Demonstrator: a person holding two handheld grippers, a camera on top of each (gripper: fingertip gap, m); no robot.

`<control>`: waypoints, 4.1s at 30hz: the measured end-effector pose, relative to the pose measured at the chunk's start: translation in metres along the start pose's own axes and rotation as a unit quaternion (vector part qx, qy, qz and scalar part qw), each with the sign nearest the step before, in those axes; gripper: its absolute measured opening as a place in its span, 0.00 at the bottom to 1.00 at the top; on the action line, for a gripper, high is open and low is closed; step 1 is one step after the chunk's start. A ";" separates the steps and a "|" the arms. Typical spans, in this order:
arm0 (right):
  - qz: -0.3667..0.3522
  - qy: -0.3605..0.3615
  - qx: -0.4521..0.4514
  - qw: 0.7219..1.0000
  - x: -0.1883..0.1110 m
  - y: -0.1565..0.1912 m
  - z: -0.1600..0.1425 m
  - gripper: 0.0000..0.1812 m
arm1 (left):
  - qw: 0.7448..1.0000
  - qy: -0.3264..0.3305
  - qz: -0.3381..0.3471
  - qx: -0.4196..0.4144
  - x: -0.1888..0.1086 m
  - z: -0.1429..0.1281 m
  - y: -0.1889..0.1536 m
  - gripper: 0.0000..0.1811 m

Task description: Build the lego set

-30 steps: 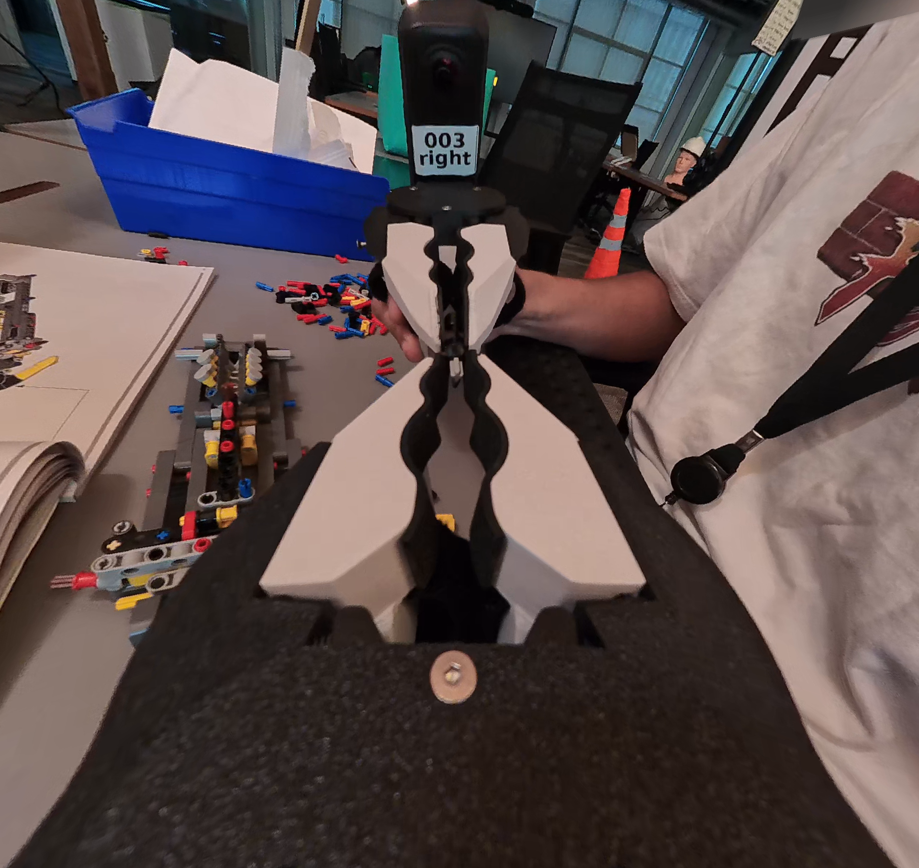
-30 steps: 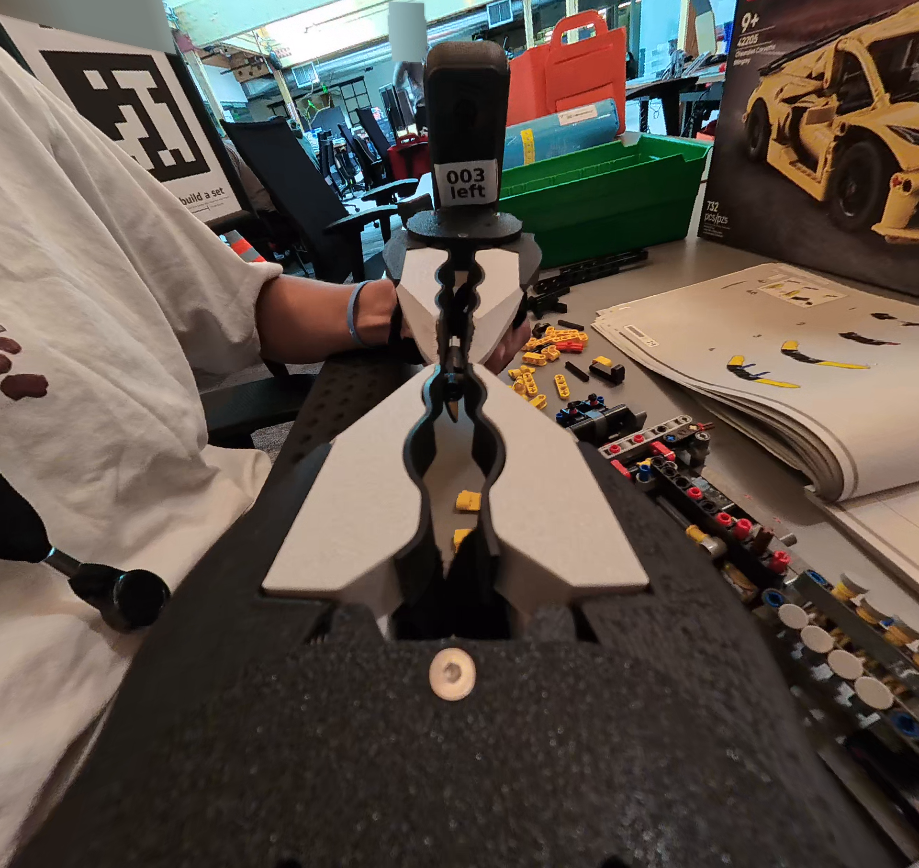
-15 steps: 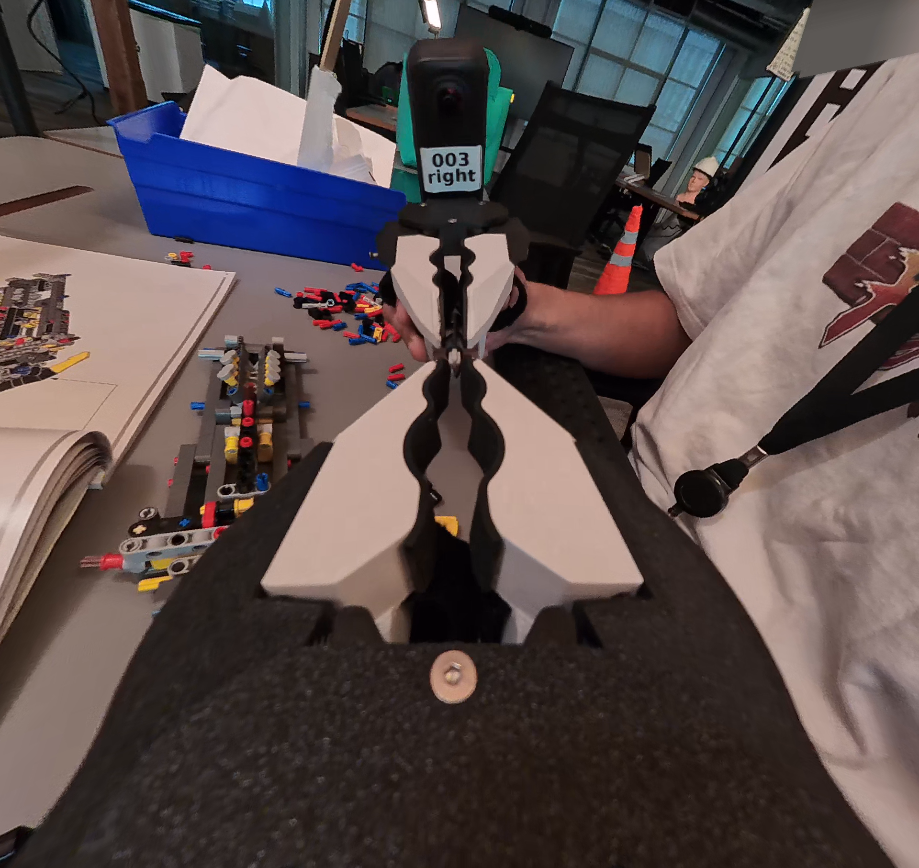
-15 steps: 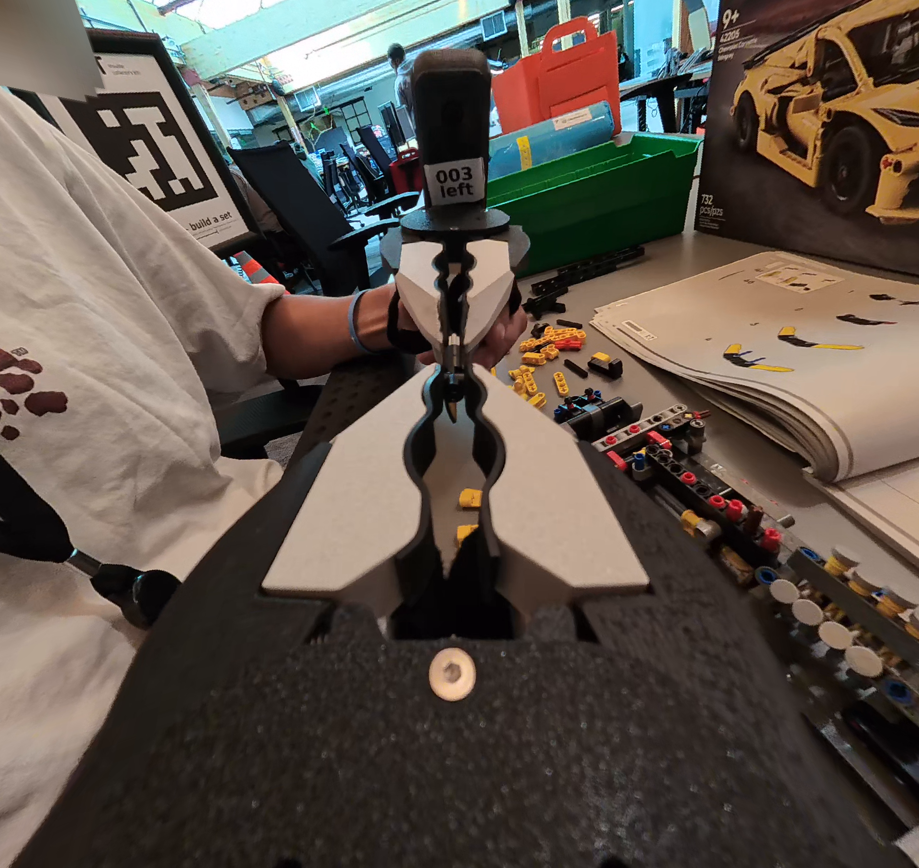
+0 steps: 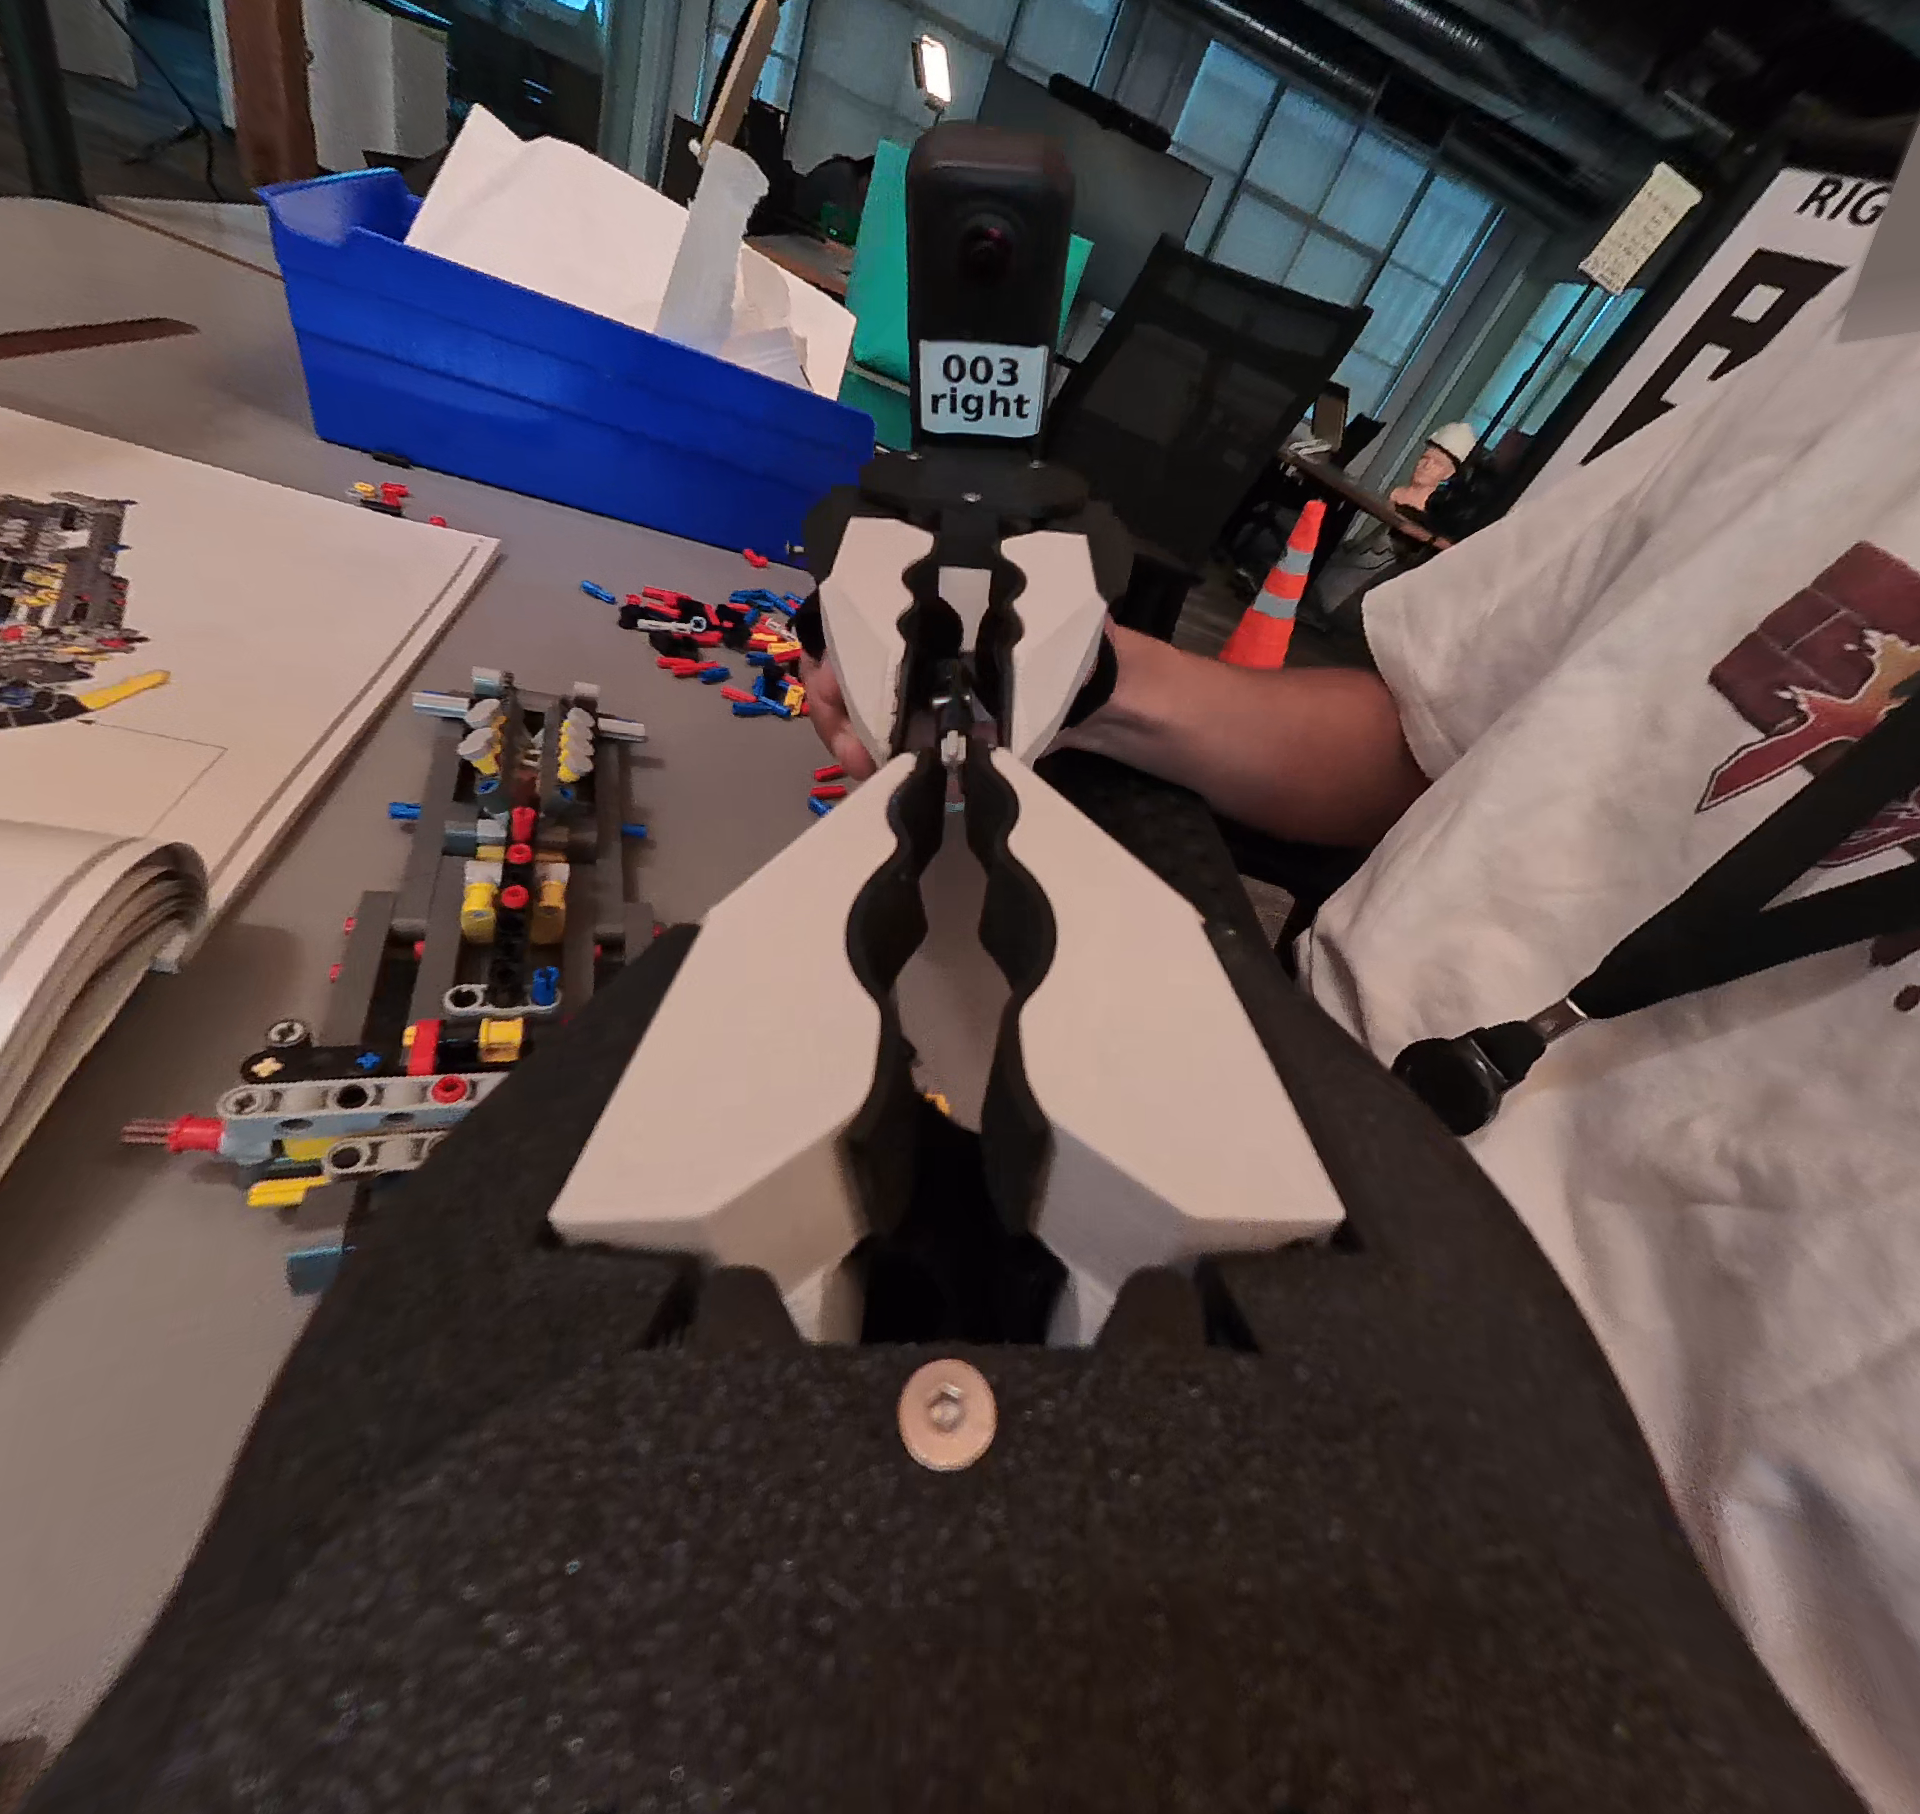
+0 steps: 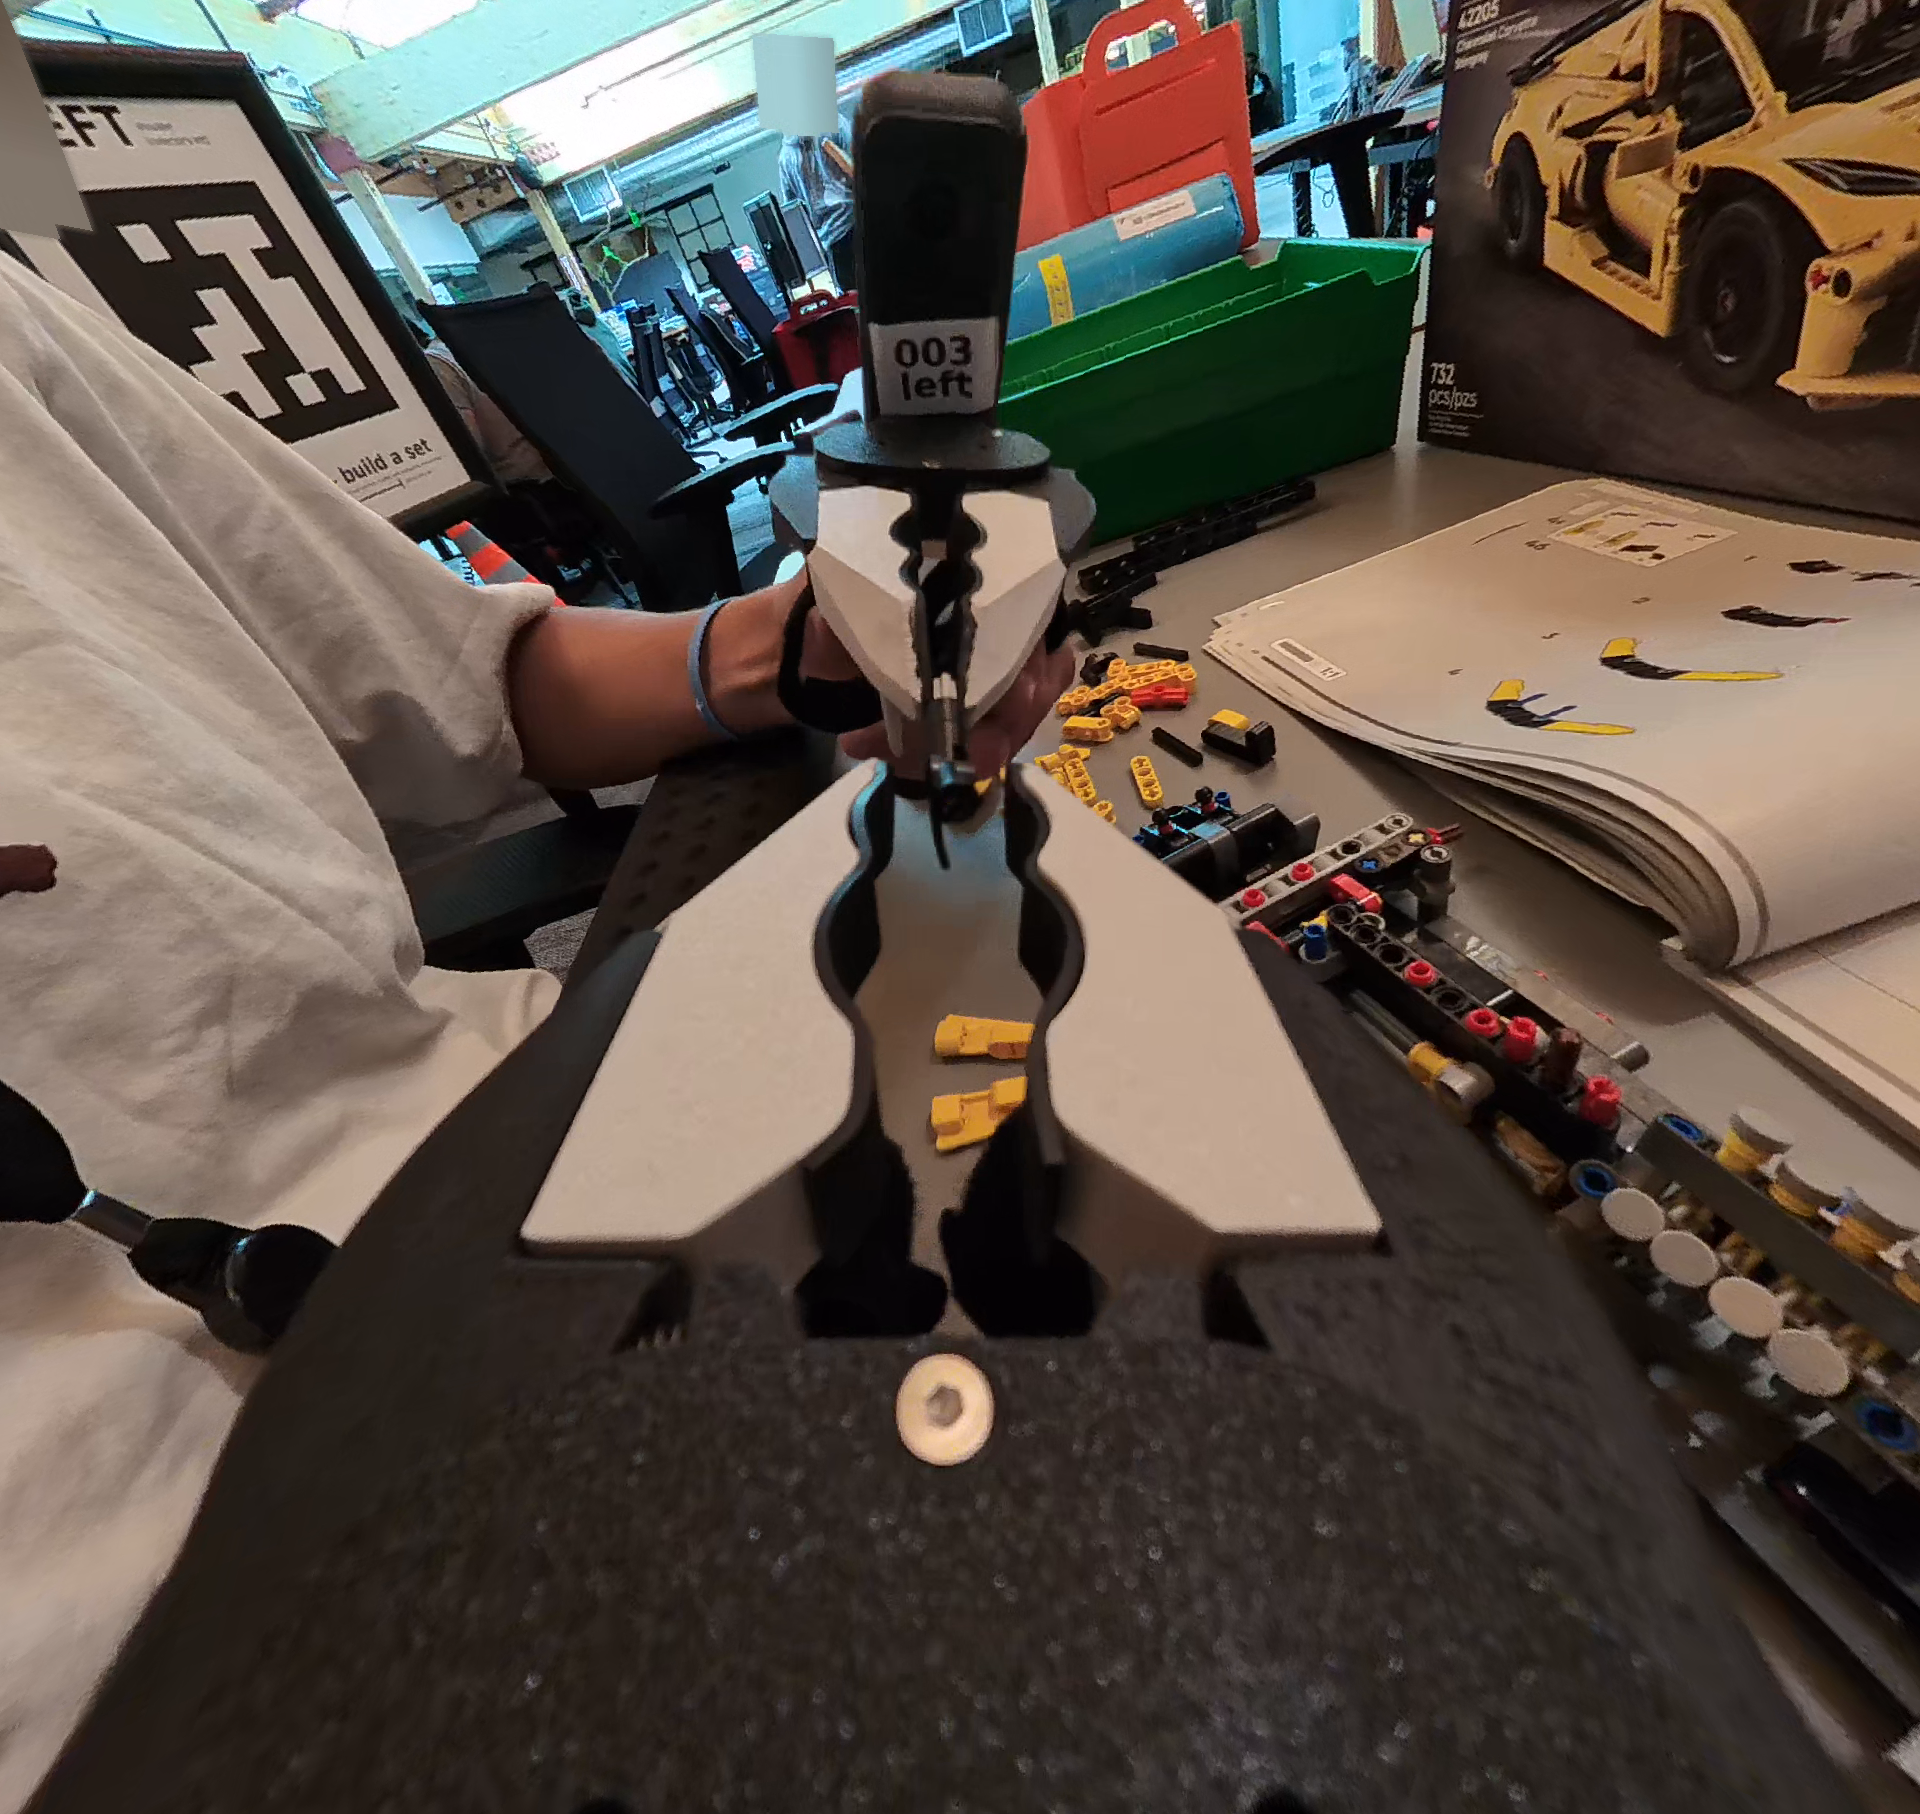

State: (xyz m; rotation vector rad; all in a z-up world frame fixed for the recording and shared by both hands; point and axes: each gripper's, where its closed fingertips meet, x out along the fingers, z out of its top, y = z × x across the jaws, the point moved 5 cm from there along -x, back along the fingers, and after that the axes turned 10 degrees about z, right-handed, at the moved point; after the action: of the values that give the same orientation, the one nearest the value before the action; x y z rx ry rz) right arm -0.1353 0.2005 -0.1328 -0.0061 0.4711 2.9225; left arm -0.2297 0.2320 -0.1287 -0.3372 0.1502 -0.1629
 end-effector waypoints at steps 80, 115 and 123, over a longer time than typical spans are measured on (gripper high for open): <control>0.184 0.020 0.097 0.978 -0.020 0.054 -0.001 0.04 | 0.911 0.113 -0.332 -0.219 0.013 -0.004 -0.053 0.07; 0.132 0.058 0.072 0.987 -0.022 0.045 -0.018 0.03 | 0.868 0.133 -0.353 -0.323 0.027 -0.025 -0.035 0.08; 0.054 0.010 0.145 0.988 -0.033 0.019 -0.017 0.03 | 0.961 0.071 -0.168 -0.206 0.029 -0.013 -0.005 0.09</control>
State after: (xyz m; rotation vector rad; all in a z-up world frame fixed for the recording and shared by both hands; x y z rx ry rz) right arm -0.1068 0.1710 -0.1422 0.0287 0.9218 2.9293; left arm -0.2043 0.2179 -0.1427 -0.7673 0.2704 -0.4974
